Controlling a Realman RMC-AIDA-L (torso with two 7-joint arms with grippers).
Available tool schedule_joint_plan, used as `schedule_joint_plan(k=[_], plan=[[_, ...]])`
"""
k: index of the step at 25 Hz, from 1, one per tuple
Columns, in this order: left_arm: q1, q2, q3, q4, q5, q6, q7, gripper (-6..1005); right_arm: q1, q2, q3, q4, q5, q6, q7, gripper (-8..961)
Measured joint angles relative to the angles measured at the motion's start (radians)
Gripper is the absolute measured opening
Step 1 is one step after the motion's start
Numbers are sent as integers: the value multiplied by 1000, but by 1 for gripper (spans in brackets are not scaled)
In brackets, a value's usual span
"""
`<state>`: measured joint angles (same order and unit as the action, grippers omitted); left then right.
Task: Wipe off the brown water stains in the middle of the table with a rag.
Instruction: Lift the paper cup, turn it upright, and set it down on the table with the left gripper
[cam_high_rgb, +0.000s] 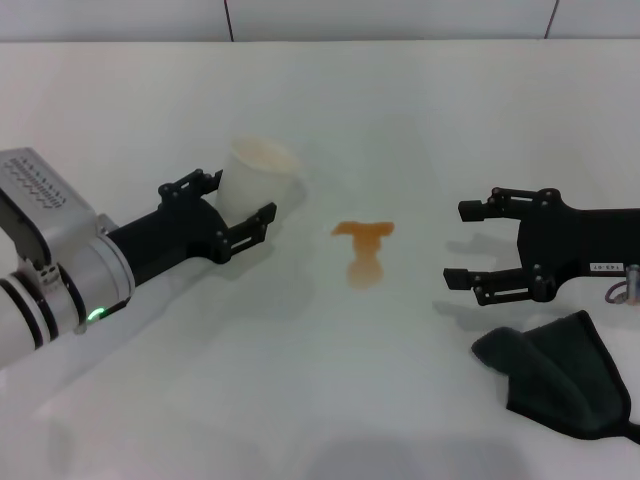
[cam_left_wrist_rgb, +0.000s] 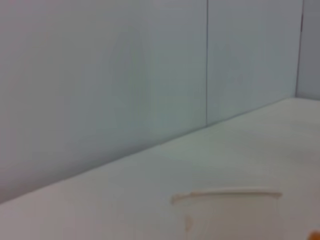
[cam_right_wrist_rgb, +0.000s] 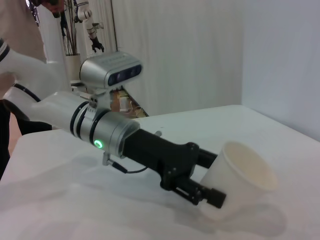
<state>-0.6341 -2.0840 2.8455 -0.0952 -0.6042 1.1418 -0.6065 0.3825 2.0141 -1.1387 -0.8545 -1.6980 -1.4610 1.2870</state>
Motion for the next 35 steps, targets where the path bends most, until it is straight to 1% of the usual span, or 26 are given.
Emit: schedule_joint_plan(k=[16, 26, 35], plan=[[36, 2, 0, -2, 28, -42, -8, 751, 1, 0, -1, -3, 0, -1, 0, 857], [16, 7, 0, -12, 67, -38, -89, 752, -2, -1, 4, -4, 0, -12, 0, 857], [10, 7, 0, -14, 86, -36, -89, 861, -2, -2, 7, 0, 0, -15, 0, 857]])
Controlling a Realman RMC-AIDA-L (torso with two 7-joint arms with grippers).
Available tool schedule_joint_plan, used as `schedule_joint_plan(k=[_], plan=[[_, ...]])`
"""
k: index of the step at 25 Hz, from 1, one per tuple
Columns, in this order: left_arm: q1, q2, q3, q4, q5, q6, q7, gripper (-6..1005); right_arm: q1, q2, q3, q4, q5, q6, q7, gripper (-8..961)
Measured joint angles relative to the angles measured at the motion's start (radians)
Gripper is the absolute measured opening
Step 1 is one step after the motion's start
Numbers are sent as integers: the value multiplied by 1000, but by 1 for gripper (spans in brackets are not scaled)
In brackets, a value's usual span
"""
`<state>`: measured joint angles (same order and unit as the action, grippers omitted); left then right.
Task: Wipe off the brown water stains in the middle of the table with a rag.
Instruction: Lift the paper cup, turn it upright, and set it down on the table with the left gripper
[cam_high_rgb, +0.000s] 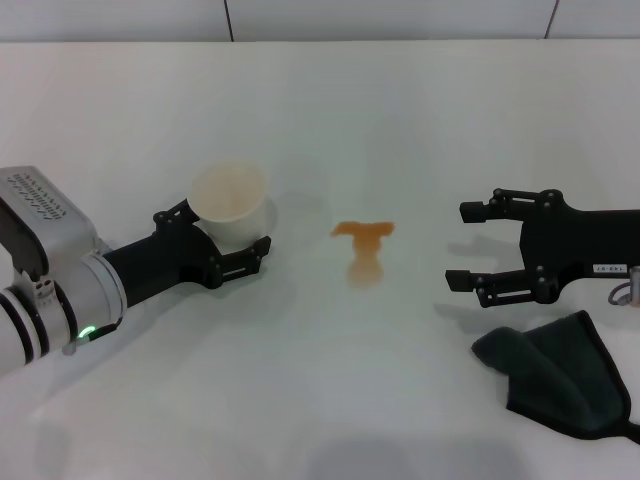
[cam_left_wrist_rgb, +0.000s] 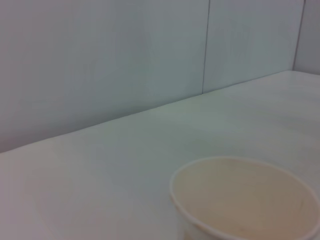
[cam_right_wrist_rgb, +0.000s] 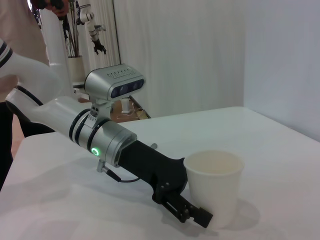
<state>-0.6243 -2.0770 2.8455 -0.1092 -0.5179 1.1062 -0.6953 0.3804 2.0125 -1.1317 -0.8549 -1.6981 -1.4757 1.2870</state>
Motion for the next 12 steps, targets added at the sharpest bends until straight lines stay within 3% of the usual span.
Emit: schedule_joint_plan(k=[12], plan=[[4, 0, 0, -22, 1, 5, -4, 895, 0, 0, 1, 1, 1, 1, 0, 857]])
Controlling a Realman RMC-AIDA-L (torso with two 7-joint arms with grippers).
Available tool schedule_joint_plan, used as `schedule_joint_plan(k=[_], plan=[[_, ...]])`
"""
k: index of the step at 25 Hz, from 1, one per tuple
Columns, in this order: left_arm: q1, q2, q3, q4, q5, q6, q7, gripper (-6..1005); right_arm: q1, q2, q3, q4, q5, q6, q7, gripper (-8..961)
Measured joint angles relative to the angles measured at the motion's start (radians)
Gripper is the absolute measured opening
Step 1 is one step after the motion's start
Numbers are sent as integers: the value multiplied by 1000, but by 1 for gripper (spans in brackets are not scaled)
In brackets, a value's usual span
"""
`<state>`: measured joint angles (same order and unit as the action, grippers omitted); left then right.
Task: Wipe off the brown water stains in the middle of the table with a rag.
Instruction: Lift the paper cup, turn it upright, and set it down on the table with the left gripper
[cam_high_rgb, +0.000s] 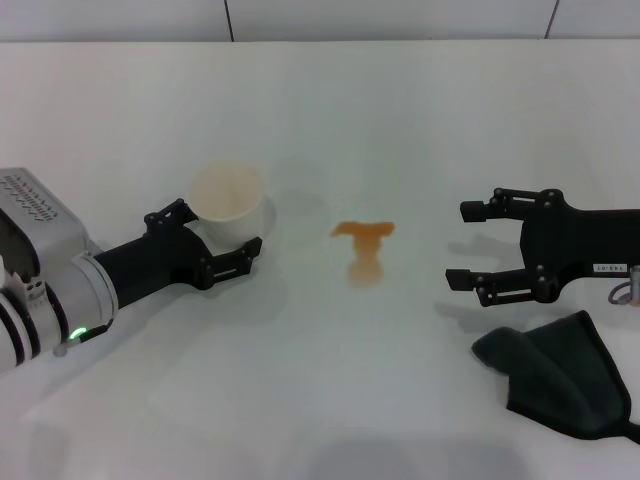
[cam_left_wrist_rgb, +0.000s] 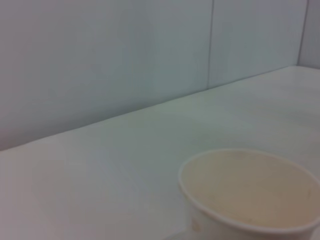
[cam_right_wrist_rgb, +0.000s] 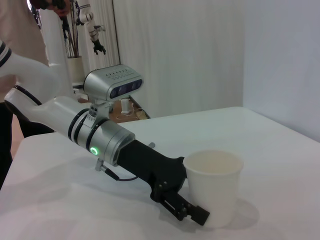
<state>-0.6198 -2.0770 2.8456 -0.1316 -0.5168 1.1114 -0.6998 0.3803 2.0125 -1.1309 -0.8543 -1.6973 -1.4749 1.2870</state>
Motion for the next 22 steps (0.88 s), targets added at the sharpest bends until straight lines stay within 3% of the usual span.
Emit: schedule_joint_plan(k=[22], plan=[[27, -3, 0, -100, 41, 145, -83, 894, 0, -1, 2, -5, 1, 7, 0, 857]])
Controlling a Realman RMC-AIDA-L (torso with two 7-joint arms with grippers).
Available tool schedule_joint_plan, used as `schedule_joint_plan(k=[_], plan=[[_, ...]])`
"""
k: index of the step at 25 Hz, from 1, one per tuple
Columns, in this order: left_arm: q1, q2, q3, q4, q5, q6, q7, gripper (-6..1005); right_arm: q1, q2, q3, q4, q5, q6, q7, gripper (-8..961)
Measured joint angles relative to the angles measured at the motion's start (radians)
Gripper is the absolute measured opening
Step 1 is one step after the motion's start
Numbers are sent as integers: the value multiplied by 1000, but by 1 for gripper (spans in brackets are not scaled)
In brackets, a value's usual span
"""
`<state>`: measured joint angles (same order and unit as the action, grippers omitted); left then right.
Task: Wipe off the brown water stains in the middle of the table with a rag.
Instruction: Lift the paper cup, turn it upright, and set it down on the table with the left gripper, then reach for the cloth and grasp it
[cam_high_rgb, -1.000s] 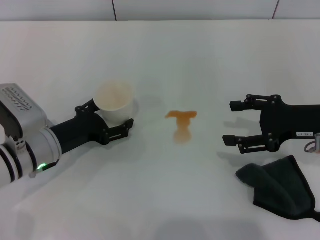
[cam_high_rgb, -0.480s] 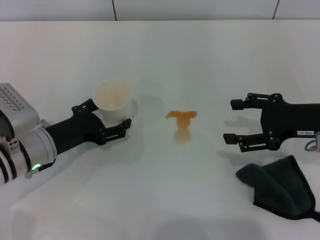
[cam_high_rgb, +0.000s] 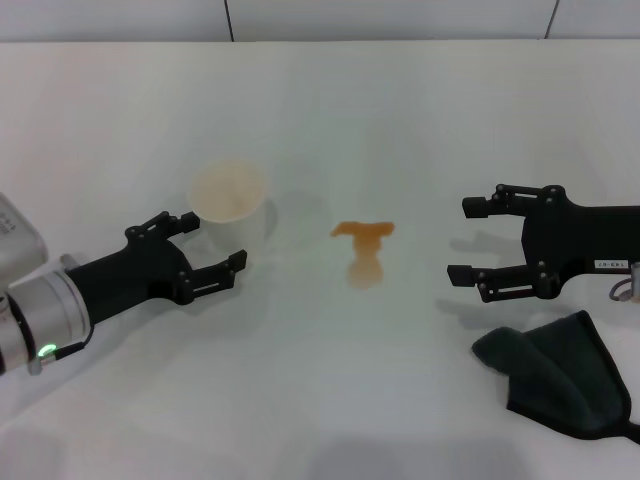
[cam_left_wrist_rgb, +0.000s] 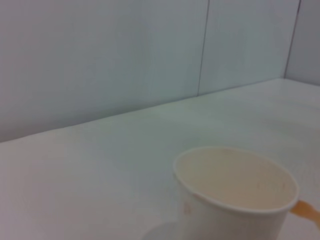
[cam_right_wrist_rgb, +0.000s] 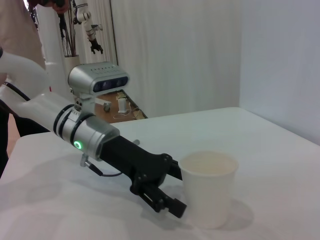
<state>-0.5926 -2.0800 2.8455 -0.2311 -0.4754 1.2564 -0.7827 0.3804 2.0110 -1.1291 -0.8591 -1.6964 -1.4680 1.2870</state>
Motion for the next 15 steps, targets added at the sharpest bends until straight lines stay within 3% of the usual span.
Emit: schedule_joint_plan(k=[9, 15], plan=[[47, 0, 0, -145, 0, 255, -167, 894, 0, 0, 10, 3, 6, 2, 1, 857], [70, 16, 1, -346, 31, 568, -461, 895, -1, -1, 12, 2, 24, -2, 2, 857]])
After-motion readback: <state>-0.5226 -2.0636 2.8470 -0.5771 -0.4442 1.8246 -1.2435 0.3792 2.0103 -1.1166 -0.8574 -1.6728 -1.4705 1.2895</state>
